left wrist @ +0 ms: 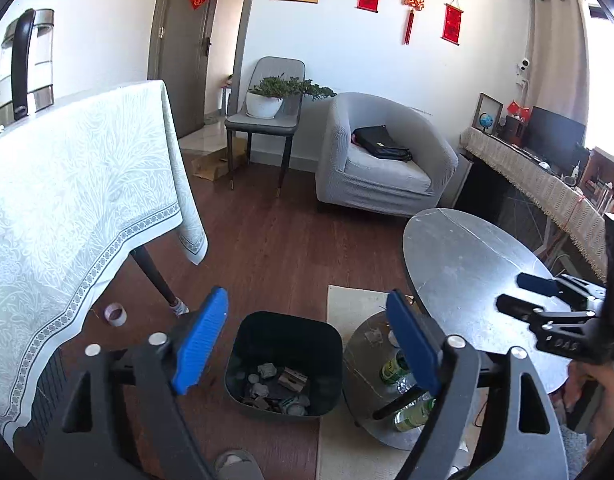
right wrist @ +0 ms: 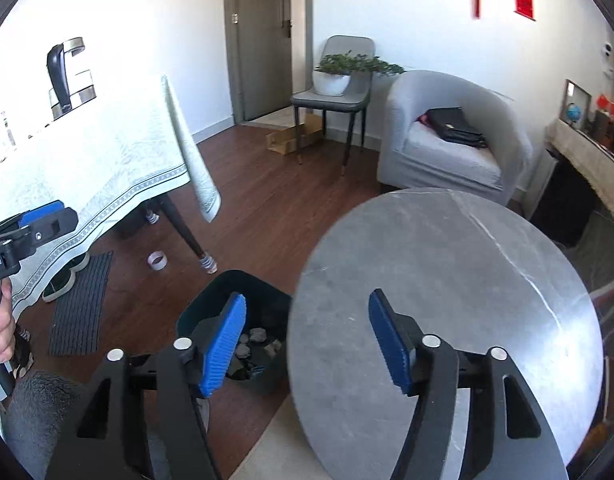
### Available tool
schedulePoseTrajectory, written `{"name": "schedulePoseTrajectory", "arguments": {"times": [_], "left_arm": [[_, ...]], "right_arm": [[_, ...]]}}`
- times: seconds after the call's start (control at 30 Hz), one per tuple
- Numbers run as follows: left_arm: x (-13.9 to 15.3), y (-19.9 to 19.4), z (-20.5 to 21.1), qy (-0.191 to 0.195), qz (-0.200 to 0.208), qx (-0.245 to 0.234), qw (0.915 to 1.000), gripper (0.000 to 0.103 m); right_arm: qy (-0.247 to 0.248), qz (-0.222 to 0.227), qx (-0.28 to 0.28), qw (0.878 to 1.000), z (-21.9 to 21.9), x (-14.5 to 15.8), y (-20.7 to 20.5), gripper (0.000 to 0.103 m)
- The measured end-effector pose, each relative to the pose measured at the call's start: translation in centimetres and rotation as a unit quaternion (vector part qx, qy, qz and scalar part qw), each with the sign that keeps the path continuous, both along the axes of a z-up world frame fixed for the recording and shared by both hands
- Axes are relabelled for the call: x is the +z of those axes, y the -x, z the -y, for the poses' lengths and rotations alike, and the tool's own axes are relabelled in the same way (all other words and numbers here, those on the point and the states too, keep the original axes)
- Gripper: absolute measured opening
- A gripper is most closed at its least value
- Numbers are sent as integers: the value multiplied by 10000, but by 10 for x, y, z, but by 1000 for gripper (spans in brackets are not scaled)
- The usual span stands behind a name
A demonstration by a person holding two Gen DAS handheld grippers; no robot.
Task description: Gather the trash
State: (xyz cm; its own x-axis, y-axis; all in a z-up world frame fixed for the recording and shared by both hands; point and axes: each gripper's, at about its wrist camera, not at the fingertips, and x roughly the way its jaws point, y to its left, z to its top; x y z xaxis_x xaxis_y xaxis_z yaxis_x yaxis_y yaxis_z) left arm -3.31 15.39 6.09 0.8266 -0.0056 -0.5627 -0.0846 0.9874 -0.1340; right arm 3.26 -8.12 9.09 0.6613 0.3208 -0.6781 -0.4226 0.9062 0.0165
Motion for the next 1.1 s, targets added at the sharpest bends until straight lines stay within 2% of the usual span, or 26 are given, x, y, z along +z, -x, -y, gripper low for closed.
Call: {"name": "schedulePoseTrajectory", "arguments": {"times": [0.1,0.17,0.33,0.53,0.67,0.77,0.97,1.1], "left_arm": [[-3,7,14,-282,177,67,9994,94],[-8,11,21,-380,197,89,9990,95],[-24,18,30,-591,210,193,9978,96],[-39,28,38,-541,274,25,9982,96],[-42,26,40,-442,230,-56,9987,96],[-44,24,44,-424,137,-142,9989,96],[-49,21,54,-625,-21,-227,9978,97],[-50,20,59,-735,-70,-271,9969,97]], "right_arm": [[-132,123,-344,9992,48,2,15,79],[-270,234,-496,9981,77,1,28,88],[-443,478,-892,9939,131,-9,61,93],[-441,499,-1248,9899,164,-25,80,94],[-493,335,-1239,9905,169,-37,79,94],[-479,438,-1084,9920,165,-33,85,94],[-345,422,-542,9970,144,-36,89,94],[-273,392,-426,9979,137,-37,89,94]]}}
